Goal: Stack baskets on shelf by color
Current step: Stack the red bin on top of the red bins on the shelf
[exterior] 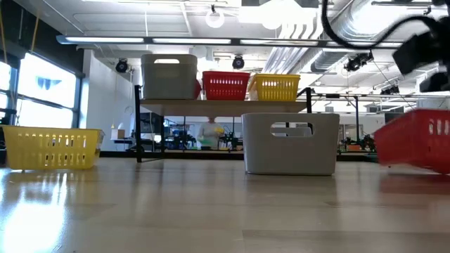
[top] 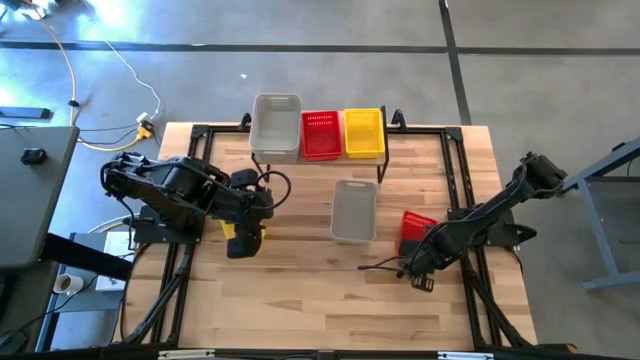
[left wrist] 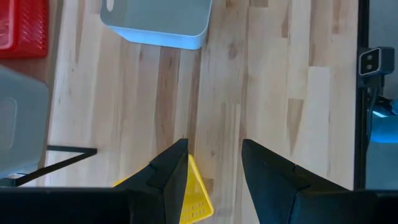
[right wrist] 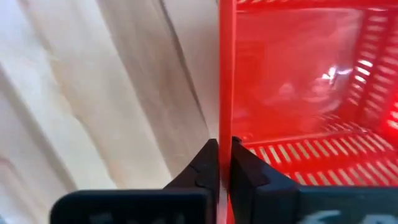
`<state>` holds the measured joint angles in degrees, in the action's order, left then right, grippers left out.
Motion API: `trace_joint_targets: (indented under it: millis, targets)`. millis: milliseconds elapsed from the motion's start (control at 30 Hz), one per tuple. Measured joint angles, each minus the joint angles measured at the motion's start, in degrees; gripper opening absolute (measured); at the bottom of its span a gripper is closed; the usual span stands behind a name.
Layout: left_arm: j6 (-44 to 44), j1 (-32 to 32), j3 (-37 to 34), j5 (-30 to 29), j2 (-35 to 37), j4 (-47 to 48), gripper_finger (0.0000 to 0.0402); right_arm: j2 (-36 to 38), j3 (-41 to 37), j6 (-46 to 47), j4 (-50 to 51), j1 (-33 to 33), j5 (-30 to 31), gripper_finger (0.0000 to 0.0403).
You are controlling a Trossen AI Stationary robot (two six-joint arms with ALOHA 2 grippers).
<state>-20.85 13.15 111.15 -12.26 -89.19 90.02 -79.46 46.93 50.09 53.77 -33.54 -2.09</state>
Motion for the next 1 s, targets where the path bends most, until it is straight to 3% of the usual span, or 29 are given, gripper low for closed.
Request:
trace_joint_targets:
  millis: [333,600,1000]
  targets:
    - [-0.2,0.0,0.0,-2.6,0.0,0.0,0.014,0.0,12.7,3.0,7.6,0.2,1.0,0.0001]
    - [-1.2,-2.4,0.0,-9.4,0.0,0.0,0.014,0.0,26.7,1.9,15.8,2.4,8.9,0.0001]
    - [13.1,-14.1,0.0,-9.6,0.0,0.0,0.014,0.0,39.3,-8.2,21.5,11.8,17.8,0.0]
